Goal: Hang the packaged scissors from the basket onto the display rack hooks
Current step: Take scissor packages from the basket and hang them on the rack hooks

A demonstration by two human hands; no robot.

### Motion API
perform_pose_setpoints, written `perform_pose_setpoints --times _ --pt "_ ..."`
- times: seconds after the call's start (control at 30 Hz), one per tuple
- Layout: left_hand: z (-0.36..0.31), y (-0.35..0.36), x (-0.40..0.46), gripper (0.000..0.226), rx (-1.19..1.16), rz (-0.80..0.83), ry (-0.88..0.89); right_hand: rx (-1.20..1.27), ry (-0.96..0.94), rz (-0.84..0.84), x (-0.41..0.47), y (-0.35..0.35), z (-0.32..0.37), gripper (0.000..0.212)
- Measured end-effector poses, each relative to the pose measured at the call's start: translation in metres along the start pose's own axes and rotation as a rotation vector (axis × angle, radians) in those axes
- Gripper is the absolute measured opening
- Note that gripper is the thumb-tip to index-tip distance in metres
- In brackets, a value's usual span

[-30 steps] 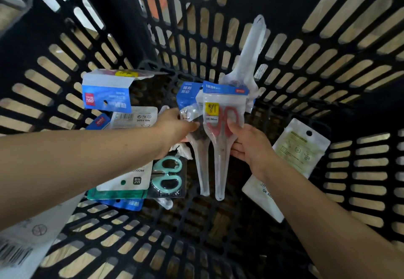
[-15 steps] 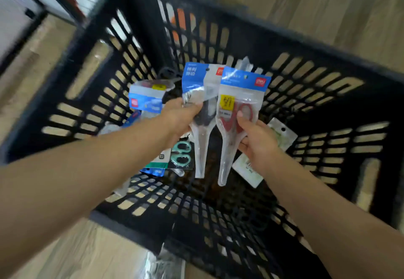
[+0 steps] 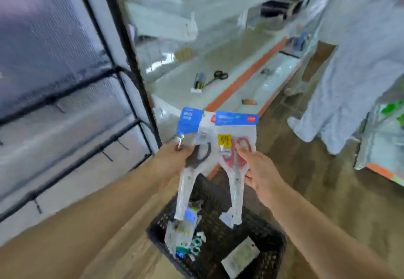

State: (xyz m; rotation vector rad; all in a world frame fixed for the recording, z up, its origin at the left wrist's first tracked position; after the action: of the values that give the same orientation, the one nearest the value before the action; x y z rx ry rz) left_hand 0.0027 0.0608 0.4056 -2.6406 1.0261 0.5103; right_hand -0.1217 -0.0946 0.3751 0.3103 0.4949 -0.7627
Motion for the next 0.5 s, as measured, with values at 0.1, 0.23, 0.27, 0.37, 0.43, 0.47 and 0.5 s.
perform_pose_setpoints --times 0.1,0.23,0.27,0.37,0.43,0.47,0.5 --pt "-0.112 -0.044 -0.062 0.015 -0.102 -0.093 0.128 -0.062 -0.160 0.113 -0.060 0.042 0.113 0.036" --pt "-0.205 -0.096 -0.150 0.020 -0.235 -0.181 0.340 -0.012 -0.305 0.212 -0.138 0.109 0.207 0.020" --pt "-0.218 -0.107 -0.172 0.019 -0.247 -0.210 0.380 -0.002 -0.328 0.249 -0.157 0.125 0.218 0.020" --pt "-0.227 -0.144 -0.222 0.018 -0.345 -0.308 0.433 -0.028 -0.402 0.405 -0.209 0.170 0.234 0.036" --pt "-0.220 -0.163 -0.248 0.017 -0.453 -0.339 0.436 -0.049 -0.446 0.460 -0.234 0.193 0.234 0.025" --pt "-0.217 -0.170 -0.262 0.016 -0.491 -0.338 0.429 -0.073 -0.465 0.468 -0.244 0.204 0.232 0.016" --pt "-0.212 -0.177 -0.273 0.015 -0.520 -0.333 0.429 -0.101 -0.475 0.475 -0.253 0.214 0.230 0.014"
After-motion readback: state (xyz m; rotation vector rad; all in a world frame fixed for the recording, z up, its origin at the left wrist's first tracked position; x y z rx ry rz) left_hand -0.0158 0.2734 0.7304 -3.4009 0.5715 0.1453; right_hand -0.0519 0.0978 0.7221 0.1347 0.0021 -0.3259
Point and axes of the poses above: each hand's wrist, its own x-axis towards the middle knuckle, its own y-axis out of the palm, z = x × y, the point moved 4 cm from there along x, towards the middle knuckle, and after that the axes turned 4 degrees about z, right-handed, at the moved point
